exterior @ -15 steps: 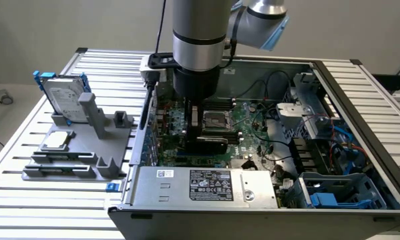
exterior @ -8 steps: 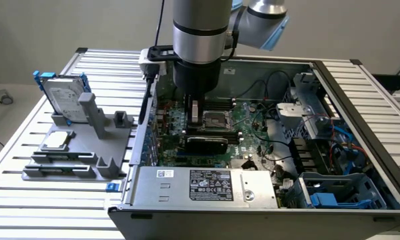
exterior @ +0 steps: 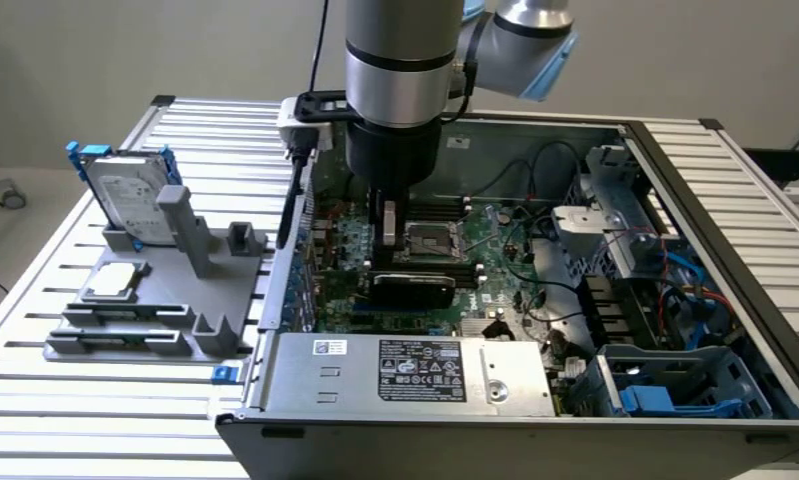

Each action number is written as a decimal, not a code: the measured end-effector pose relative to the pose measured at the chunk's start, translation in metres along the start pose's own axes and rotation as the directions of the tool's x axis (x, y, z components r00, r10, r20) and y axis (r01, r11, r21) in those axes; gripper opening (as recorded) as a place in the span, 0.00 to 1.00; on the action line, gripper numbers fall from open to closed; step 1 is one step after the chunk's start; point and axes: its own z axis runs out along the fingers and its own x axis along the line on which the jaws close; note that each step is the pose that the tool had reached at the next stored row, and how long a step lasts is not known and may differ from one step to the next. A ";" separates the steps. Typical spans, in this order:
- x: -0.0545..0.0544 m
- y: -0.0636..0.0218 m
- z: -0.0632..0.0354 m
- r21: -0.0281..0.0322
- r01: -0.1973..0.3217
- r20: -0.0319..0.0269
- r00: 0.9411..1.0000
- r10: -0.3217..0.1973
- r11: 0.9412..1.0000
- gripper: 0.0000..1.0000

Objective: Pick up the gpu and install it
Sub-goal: 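Insert the gpu into the slot, then press down on the gpu until it lock into place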

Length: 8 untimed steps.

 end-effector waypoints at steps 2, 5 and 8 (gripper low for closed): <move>0.000 0.0000 0.0000 0.000 0.000 0.000 1.000 0.000 1.000 0.11; 0.000 0.0000 0.0000 0.000 0.000 0.000 1.000 0.000 1.000 0.11; 0.000 0.0000 0.0000 0.000 0.000 0.000 1.000 0.000 1.000 0.11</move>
